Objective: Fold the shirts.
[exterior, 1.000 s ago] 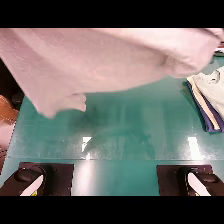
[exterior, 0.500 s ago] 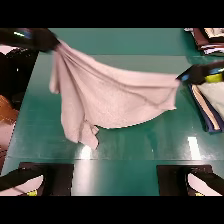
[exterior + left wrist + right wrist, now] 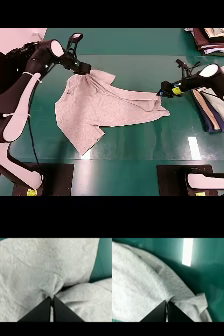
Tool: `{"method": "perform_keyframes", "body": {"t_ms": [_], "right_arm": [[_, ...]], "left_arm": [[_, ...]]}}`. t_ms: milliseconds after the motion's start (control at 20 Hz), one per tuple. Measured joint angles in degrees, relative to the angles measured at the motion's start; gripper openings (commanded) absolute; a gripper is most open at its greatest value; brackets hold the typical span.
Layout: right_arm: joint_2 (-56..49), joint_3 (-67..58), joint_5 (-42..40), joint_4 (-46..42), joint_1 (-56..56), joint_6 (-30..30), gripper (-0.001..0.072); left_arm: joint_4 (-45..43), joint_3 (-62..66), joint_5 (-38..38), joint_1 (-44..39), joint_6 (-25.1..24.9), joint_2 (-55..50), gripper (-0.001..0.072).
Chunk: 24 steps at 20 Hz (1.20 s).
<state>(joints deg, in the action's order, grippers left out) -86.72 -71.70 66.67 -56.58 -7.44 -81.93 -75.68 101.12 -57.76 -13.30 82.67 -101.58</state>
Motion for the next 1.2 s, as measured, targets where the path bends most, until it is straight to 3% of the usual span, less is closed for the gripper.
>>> {"method": "perform_keyframes", "body": {"t_ms": [50,150,250,300,550,750,900,1200], "right_arm": [[-1.7,-1.3,-0.3,0.0,0.0,0.0,0.0012],[-4.5,-4.4,-0.7,0.0,0.1,0.1,0.0023],[-6.3,-7.5,-0.8,0.0,0.2,0.2,0.0381],[-6.9,-9.2,-0.7,0.0,0.5,0.4,0.0400],[-5.3,-14.6,7.0,-0.2,4.2,2.6,0.0382],[-0.5,-15.6,14.4,-0.2,6.6,4.7,0.0382],[4.2,-14.8,17.3,-0.2,7.1,5.8,0.0382],[14.1,-4.6,16.1,-0.1,7.2,6.4,0.0382]], "left_arm": [[-0.2,0.0,1.3,0.0,0.0,-0.6,0.0532],[-0.4,0.1,2.3,0.0,0.0,-1.3,0.0528],[-0.6,0.7,1.1,0.5,-0.1,-1.6,0.0528],[-0.9,1.5,-0.9,1.3,-0.1,-1.5,0.0528],[-1.7,3.3,-15.2,9.3,-0.2,3.0,0.0528],[-0.8,-4.7,-21.9,17.8,-0.9,11.2,0.0528],[-0.7,-19.3,-22.1,23.5,-1.8,20.1,0.0528],[3.5,-49.7,-15.6,29.6,-3.9,33.7,0.0528]]}}
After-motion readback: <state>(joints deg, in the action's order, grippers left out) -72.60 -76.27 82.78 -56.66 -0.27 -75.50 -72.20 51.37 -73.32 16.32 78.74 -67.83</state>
